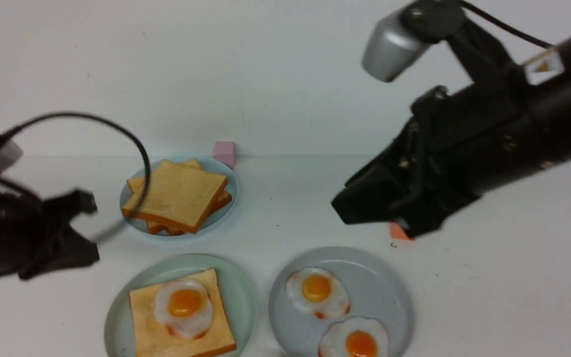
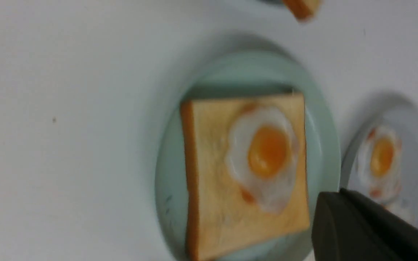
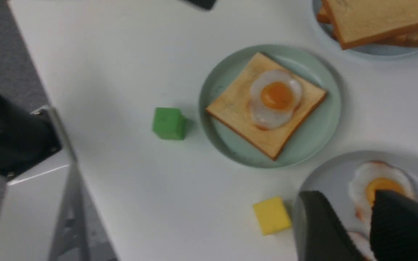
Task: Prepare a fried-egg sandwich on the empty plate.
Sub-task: Use the left arm to grab a slice of bread
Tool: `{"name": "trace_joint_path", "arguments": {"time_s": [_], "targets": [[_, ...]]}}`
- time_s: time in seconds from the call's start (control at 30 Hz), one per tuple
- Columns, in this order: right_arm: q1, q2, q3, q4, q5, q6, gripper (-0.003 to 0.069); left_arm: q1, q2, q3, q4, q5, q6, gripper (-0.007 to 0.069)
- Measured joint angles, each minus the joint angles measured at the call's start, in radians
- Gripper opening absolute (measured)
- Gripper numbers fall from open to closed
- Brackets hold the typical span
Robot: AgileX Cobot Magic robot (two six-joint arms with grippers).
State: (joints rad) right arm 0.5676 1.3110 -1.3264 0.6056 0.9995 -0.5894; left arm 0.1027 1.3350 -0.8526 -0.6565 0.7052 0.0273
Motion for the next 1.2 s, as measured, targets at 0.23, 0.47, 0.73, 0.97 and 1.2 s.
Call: {"name": "trace_joint_path", "arguments": {"time_s": [0.23,0.47,0.73,0.97,1.2], "targets": [[0.001,-0.024,0.017,0.058,0.050,-0.011,0.0262,0.028,0.275,-0.198,-0.088,-0.024,0.034,0.0045],[0.001,-0.024,0.017,0.058,0.056,-0.012,0.0280,0.028,0.472,-0.402,-0.055,-0.034,0.034,0.0267],[0.001,-0.024,0.017,0.057,0.059,-0.012,0.0280,0.028,0.633,-0.522,-0.057,-0.060,0.182,0.0404],[0.001,-0.024,0.017,0.057,0.059,-0.012,0.0280,0.028,0.709,-0.547,-0.124,-0.056,0.336,0.0348],[0.001,-0.024,0.017,0.035,0.059,-0.012,0.0280,0.028,0.713,-0.553,-0.140,-0.040,0.374,0.0096]]}}
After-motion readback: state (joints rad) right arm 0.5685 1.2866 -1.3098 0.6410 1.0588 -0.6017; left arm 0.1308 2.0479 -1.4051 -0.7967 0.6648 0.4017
